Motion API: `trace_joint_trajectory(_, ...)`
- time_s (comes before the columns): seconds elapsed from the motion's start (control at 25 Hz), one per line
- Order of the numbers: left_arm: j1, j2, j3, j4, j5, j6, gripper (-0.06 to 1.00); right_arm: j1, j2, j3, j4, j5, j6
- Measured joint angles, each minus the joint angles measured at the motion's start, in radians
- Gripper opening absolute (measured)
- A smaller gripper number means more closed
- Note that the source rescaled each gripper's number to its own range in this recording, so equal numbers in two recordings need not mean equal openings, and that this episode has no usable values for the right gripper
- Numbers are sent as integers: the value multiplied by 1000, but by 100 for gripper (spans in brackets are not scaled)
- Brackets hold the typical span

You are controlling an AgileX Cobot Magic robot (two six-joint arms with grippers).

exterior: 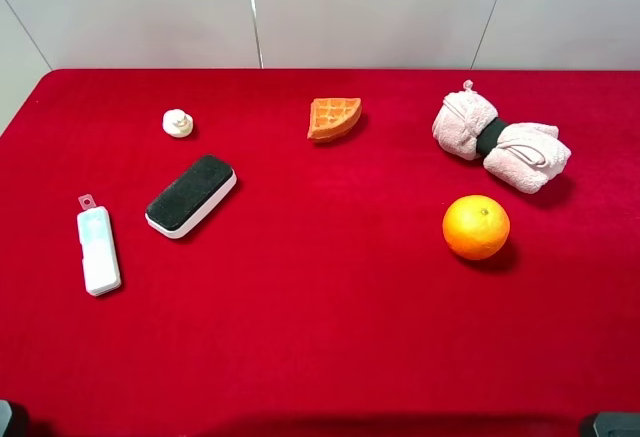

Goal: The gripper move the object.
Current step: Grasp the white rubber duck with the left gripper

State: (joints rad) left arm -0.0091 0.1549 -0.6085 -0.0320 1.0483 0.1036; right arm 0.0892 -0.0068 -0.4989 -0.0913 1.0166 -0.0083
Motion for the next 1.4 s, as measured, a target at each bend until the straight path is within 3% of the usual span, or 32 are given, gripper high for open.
trace_joint_trajectory(0.44, 0, 353, -3, 0, -9, 0, 96, 0, 0, 0, 0, 0, 0)
trace_joint_trajectory(0.72, 0, 616, -29, 0, -71, 2, 94, 0, 0, 0, 0, 0, 0)
trace_joint_trajectory(1.4, 0, 1167, -374, -47, -122, 0, 95, 0, 0, 0, 0, 0, 0)
